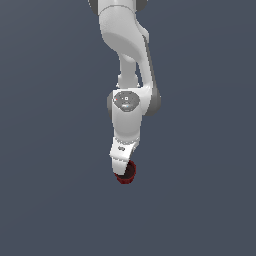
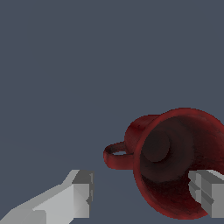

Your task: Pick up the object and move it to a goal position.

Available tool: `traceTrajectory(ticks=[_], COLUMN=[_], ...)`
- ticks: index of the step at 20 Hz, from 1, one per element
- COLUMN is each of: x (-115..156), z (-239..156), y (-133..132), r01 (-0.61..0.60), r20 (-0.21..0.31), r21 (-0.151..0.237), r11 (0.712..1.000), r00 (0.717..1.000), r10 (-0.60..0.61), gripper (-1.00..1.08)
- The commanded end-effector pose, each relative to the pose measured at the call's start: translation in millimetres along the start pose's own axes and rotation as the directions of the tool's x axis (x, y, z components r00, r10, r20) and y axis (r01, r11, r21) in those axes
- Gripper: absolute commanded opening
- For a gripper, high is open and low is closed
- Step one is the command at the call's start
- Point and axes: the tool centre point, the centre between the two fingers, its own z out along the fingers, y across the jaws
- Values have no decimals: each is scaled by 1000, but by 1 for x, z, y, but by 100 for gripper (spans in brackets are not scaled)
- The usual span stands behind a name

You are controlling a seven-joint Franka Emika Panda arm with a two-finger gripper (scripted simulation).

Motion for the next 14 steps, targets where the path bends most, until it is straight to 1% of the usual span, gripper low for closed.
traceTrajectory(ticks=[1,14], x=[0,0], z=[0,30], y=[0,-1], r01=[0,5], r20=[0,0], r21=[0,0], r11=[1000,1000], r00=[1000,1000], r10=[0,-5], gripper=[68,68])
